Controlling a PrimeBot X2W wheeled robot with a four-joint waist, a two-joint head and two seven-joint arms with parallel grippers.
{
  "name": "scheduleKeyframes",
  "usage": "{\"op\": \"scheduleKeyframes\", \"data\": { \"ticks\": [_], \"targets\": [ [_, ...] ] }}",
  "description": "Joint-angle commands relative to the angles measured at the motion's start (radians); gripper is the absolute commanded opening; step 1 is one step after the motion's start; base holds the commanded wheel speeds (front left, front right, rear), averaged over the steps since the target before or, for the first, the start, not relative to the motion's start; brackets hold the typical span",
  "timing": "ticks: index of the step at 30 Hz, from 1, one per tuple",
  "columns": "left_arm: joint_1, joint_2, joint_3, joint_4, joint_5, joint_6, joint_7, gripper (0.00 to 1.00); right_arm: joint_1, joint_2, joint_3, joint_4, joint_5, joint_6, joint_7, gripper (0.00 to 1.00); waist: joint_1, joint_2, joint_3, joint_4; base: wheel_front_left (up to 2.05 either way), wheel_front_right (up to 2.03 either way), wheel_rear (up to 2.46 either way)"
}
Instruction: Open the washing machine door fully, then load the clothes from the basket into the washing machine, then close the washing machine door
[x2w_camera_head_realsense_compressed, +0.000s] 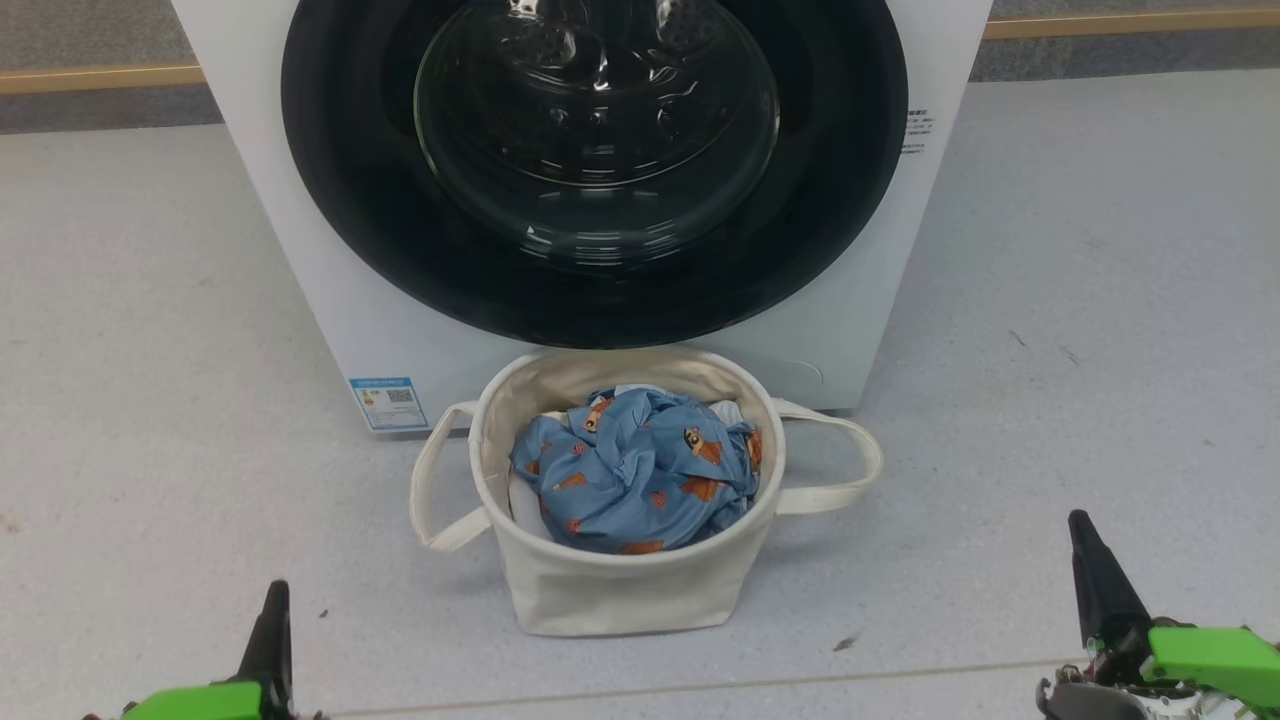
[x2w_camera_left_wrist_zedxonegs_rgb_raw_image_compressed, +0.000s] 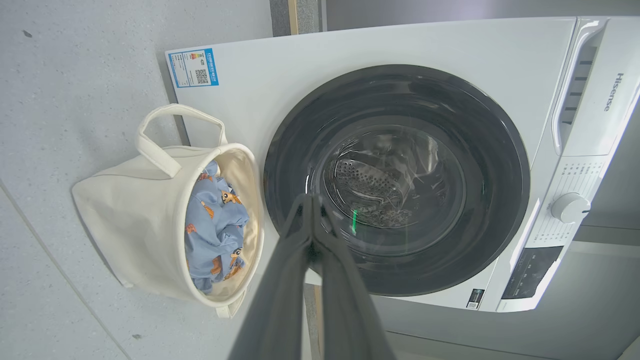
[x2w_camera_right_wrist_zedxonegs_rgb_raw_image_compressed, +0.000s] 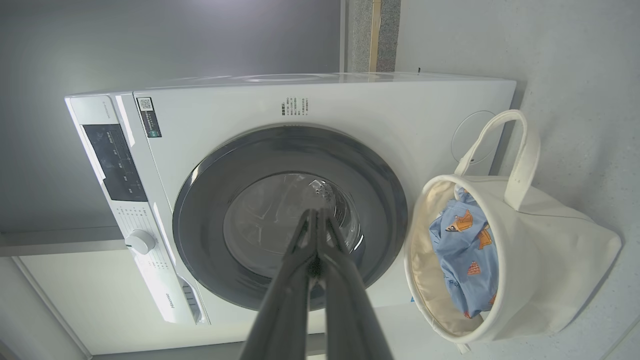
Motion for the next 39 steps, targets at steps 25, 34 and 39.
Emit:
{"op": "scheduleKeyframes", "data": {
  "ticks": [25, 34, 39],
  "targets": [
    [-0.025, 0.009, 0.040, -0.033, 0.009, -0.006, 0.008, 0.00, -0.050, -0.006, 0.021, -0.035, -0.003, 0.000, 0.007, 0.00, 0.0001, 0.0000, 0.000, 0.000, 0.00, 0.00, 0.00],
    [-0.025, 0.009, 0.040, -0.033, 0.009, -0.006, 0.007, 0.00, -0.050, -0.006, 0.021, -0.035, -0.003, 0.000, 0.007, 0.00, 0.0001, 0.0000, 0.000, 0.000, 0.00, 0.00, 0.00],
    [-0.025, 0.009, 0.040, -0.033, 0.009, -0.006, 0.007, 0.00, -0.050, -0.006, 0.021, -0.035, -0.003, 0.000, 0.007, 0.00, 0.0001, 0.0000, 0.000, 0.000, 0.00, 0.00, 0.00]
  ]
}}
